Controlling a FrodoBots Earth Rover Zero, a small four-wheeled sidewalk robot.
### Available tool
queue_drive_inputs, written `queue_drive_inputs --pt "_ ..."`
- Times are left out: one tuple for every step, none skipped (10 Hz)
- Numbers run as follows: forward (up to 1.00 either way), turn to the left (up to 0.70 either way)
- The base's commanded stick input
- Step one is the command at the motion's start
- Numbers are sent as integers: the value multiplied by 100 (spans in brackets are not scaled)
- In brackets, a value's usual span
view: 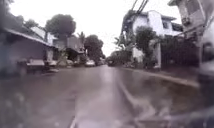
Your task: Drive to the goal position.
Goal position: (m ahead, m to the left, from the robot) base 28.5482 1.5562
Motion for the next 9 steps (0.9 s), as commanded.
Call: queue_drive_inputs --pt "100 0" --pt "100 0" --pt "100 0" --pt "100 0" --pt "100 0" --pt "100 0" --pt "100 0" --pt "100 0" --pt "100 0"
